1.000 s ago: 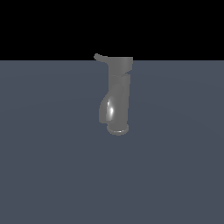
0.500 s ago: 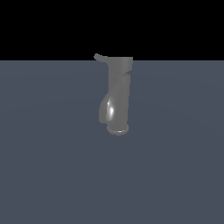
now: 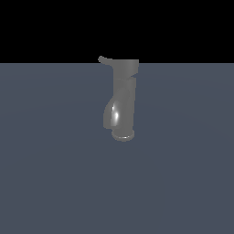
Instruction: Turn on the faucet by rotating a designated handle.
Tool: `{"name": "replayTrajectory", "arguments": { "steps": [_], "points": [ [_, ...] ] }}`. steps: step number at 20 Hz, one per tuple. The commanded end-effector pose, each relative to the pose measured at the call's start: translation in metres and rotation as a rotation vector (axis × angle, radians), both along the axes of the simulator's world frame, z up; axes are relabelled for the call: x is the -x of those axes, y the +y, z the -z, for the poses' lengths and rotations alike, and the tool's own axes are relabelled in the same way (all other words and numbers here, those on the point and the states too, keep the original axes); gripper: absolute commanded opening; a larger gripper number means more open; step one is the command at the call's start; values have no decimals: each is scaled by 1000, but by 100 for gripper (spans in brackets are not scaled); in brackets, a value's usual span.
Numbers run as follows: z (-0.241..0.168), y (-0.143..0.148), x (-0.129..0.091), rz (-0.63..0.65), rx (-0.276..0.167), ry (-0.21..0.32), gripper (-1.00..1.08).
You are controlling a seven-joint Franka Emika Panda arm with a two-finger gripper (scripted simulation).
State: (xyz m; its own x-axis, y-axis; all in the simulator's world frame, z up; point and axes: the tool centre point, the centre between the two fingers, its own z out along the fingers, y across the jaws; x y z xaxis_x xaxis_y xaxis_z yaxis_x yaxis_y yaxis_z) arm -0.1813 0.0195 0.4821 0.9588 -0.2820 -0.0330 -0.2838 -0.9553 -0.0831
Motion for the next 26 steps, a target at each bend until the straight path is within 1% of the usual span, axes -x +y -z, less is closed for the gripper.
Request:
{"name": "replayTrajectory", "arguments": {
  "steps": [1,7,13,19,26],
  "points": [
    [4,0,-13,65,-11,8,-100],
    [16,1,-45,223,-29,31,-100],
    [31,2,-76,384,-38,54,-100],
    [49,3,-107,547,-38,76,-100],
    [73,5,-141,738,-28,96,-100]
  ]
}}
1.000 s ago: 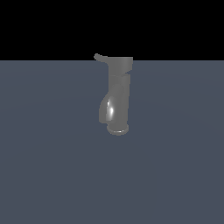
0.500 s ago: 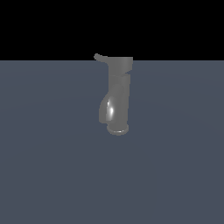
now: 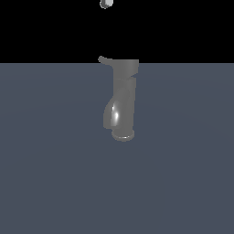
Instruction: Turn on the faucet by rotating a designated handle.
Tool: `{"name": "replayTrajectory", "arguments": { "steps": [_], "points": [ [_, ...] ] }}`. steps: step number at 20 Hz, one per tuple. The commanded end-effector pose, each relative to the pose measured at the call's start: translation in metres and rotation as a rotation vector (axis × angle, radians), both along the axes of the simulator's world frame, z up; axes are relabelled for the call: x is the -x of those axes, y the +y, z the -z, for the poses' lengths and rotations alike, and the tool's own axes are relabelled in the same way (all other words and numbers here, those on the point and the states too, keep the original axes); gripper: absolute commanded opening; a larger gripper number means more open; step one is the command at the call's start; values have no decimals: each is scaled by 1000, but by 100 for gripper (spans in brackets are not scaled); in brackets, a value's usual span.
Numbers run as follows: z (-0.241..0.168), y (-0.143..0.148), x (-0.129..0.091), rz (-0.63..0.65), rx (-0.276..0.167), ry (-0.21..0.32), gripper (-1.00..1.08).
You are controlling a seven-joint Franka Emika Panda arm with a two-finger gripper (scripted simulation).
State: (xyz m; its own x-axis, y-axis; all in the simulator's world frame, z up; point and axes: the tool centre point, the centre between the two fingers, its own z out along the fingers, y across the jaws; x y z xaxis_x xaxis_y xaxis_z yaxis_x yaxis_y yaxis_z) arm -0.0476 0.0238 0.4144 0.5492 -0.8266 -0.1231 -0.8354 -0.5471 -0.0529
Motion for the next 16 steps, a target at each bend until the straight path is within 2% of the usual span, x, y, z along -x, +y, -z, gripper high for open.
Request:
{"name": "replayTrajectory", "arguments": {
  "steps": [1,16],
  "points": [
    [9,1,-12,70,5,9,-100],
    [70,4,-79,474,68,42,-100]
  ]
}}
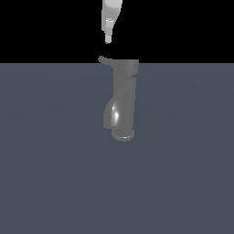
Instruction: Turn on the faucet by rotating a designated handle.
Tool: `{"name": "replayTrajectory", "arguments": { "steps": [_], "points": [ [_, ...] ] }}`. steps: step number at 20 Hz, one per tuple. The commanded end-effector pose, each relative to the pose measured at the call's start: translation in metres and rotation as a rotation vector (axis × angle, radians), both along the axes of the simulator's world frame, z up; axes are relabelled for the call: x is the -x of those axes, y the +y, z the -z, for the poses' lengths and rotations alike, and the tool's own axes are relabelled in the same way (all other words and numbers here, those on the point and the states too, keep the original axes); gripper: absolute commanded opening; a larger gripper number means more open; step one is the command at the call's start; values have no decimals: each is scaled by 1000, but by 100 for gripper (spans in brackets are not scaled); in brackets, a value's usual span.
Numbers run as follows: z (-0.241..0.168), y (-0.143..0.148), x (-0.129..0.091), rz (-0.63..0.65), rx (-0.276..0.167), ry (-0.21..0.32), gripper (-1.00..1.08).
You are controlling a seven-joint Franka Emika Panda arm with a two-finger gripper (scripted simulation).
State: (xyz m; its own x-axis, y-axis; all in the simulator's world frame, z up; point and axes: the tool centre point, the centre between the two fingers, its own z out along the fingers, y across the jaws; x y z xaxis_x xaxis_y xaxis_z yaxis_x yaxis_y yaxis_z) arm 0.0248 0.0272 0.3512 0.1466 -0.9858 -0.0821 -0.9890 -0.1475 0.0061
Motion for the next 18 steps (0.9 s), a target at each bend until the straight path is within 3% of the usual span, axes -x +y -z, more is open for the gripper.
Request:
{"name": "replayTrajectory", "arguments": {
  "steps": [1,9,18],
  "points": [
    [11,1,-11,68,14,2,-100],
    [39,3,-36,237,57,1,-100],
    [54,4,-49,324,81,-4,-100]
  ]
}}
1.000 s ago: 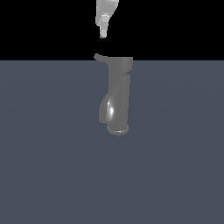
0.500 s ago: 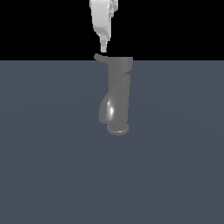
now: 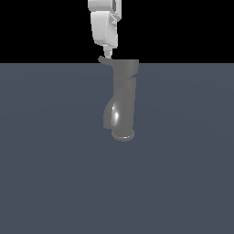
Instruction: Turn on the faucet by rotating a designated handle.
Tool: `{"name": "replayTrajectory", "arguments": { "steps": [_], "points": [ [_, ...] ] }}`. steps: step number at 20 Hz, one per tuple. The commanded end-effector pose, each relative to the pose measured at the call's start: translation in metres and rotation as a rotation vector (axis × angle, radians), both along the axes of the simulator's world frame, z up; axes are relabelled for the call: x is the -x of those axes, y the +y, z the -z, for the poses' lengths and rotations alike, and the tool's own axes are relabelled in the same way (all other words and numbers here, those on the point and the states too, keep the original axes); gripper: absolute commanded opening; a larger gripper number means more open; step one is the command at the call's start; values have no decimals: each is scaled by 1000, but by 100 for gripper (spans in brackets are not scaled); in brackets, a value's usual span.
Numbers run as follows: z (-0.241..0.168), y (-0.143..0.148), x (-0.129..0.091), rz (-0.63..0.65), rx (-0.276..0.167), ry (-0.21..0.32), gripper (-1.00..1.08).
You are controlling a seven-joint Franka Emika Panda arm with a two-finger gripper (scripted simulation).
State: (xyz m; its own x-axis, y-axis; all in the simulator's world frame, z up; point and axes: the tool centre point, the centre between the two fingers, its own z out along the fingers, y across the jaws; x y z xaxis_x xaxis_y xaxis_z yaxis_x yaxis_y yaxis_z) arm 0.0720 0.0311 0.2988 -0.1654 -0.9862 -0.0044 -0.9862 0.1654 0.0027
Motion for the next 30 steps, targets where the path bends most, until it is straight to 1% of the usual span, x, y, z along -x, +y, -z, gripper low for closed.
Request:
{"name": "replayTrajectory", "arguments": {
  "steps": [1,7,29,30],
  "points": [
    [2,0,-2,14,4,-2,-100],
    [2,0,-2,15,5,-1,-100],
    [2,27,54,16,5,-2,-100],
    [2,27,54,16,5,-2,-100]
  ]
}}
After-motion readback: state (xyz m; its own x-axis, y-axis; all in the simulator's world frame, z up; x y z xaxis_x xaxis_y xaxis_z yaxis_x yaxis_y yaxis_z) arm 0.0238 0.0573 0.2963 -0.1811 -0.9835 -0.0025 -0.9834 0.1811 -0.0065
